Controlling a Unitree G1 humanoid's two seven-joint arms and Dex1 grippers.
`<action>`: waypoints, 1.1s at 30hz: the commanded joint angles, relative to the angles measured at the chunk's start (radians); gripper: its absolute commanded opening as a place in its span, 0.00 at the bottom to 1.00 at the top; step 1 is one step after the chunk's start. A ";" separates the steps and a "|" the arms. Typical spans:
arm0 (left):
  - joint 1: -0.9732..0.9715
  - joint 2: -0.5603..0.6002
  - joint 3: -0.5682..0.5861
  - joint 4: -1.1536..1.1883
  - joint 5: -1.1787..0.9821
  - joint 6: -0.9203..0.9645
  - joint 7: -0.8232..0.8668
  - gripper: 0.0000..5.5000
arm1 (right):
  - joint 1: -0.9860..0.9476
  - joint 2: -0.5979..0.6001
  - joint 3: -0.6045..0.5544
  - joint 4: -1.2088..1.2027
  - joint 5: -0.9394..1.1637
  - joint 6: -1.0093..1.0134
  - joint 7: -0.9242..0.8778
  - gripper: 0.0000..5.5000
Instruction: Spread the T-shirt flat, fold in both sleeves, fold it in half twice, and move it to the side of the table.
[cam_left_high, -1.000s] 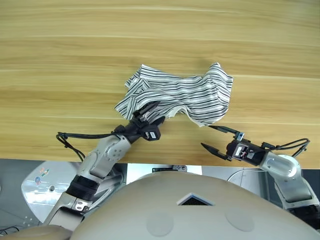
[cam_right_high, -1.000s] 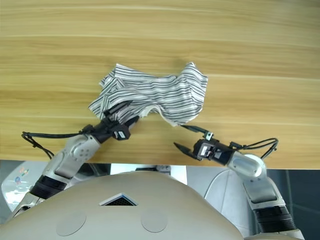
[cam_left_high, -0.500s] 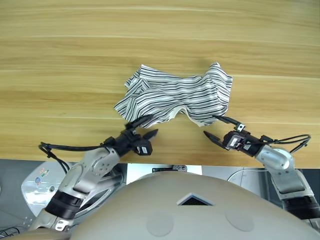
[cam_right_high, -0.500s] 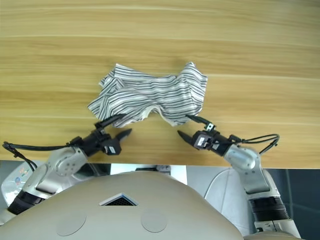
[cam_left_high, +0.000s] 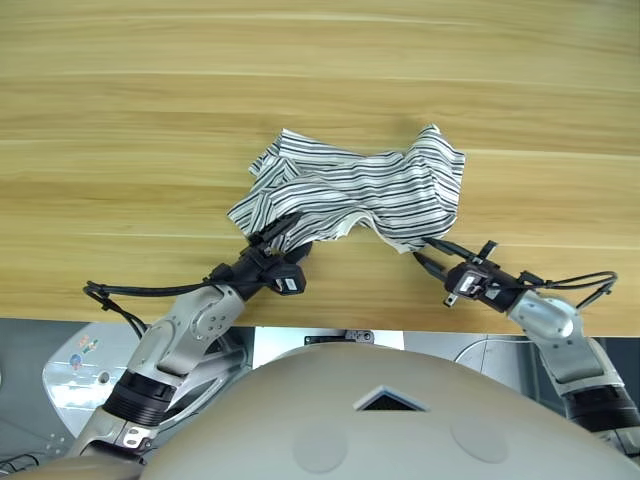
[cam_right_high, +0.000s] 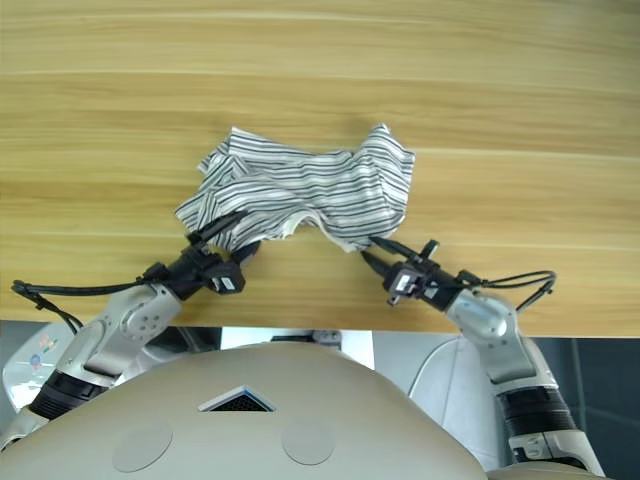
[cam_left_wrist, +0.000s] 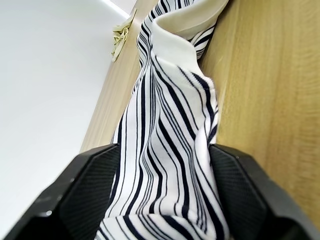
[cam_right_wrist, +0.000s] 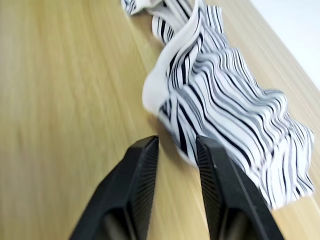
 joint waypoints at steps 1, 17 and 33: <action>0.042 0.031 -0.025 0.097 0.062 0.061 -0.037 0.61 | -0.011 -0.025 -0.029 0.033 -0.010 0.029 -0.002 0.26; 0.072 0.014 -0.053 0.103 0.076 0.073 0.006 0.61 | -0.180 0.019 0.023 0.163 -0.030 0.015 -0.017 0.11; 0.043 -0.025 -0.064 0.162 0.082 0.092 0.051 0.61 | -0.161 0.022 -0.071 -0.016 0.242 0.017 0.061 0.01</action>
